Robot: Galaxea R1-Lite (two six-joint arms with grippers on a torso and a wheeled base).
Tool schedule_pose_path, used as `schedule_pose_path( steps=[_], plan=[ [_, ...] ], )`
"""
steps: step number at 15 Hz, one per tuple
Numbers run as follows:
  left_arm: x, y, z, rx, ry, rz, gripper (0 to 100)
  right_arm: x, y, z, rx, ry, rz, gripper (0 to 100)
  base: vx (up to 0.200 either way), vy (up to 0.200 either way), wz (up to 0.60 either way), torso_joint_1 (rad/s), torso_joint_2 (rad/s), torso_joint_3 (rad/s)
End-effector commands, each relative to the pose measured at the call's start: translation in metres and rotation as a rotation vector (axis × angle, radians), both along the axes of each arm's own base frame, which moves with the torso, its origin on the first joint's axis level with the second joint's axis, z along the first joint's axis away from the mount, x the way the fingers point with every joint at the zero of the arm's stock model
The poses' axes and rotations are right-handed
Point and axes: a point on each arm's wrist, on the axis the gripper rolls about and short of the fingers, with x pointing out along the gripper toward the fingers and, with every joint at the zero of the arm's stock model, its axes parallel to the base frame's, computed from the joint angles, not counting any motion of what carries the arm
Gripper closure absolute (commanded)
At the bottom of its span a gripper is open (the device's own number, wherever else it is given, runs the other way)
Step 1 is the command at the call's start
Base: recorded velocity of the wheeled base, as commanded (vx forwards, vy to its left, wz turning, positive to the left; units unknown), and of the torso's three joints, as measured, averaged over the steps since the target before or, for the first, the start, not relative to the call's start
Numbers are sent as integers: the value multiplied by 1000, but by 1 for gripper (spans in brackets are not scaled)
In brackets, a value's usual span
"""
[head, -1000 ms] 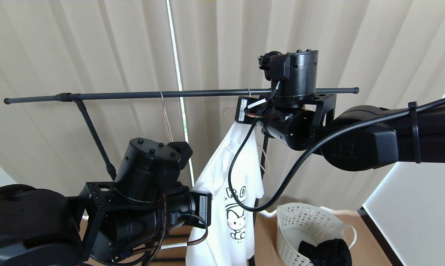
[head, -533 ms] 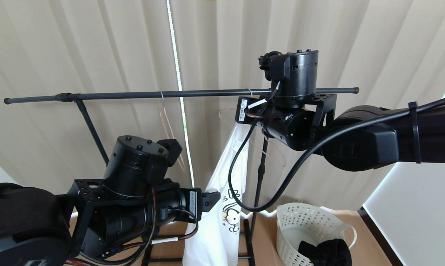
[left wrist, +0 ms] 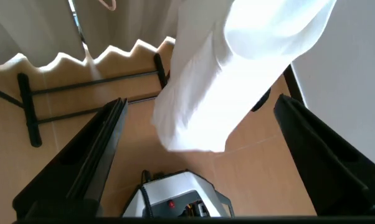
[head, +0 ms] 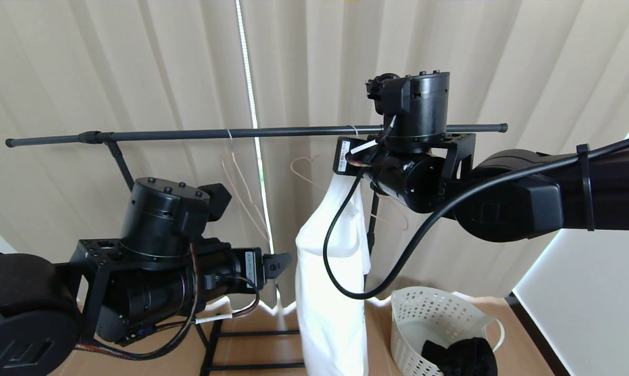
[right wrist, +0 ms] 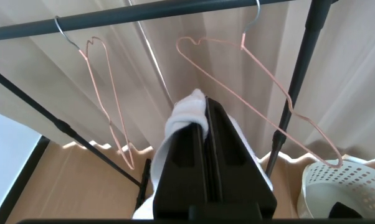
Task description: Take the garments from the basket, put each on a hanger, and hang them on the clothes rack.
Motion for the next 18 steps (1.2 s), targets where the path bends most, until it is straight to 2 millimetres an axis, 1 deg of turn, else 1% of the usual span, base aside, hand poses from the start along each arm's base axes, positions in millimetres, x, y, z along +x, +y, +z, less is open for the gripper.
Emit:
schedule_pose_path(
  steps=[1,3,4,6,8,9,12,13,14,15,17,18],
  plan=[
    [3,7,7,-26,-26,19,0,0,1,-1,-1,2,1,100,0,0,0,0,0,0],
    [16,15,8,-34,-39,69,0,0,0,-1,-1,2,1,100,0,0,0,0,0,0],
    [31,19,9,-37,-43,113,0,-1,0,0,-1,1,0,100,0,0,0,0,0,0],
    [63,20,11,-35,-59,181,0,-1,0,-2,-3,4,0,100,0,0,0,0,0,0],
    [89,17,7,-15,-70,245,0,-1,0,-2,-4,5,0,100,0,0,0,0,0,0],
    [116,14,0,33,-64,323,0,-1,0,-3,-5,6,0,100,0,0,0,0,0,0],
    [164,10,-16,103,-60,453,0,-2,1,-3,-10,4,-13,100,0,0,0,0,0,0],
    [178,7,-20,104,-69,472,0,-2,1,-3,-10,2,-16,100,0,0,0,0,0,0],
    [187,5,-24,108,-73,484,0,-2,1,-3,-10,2,-16,100,0,0,0,0,0,0],
    [206,0,-37,126,-88,527,0,-2,1,-3,-10,2,-16,100,0,0,0,0,0,0],
    [224,-3,-56,157,-93,573,0,-1,2,-5,-15,5,-16,100,0,0,0,0,0,0],
    [229,-3,-63,166,-90,581,0,0,2,-6,-16,6,-17,100,0,0,0,0,0,0]
  ],
)
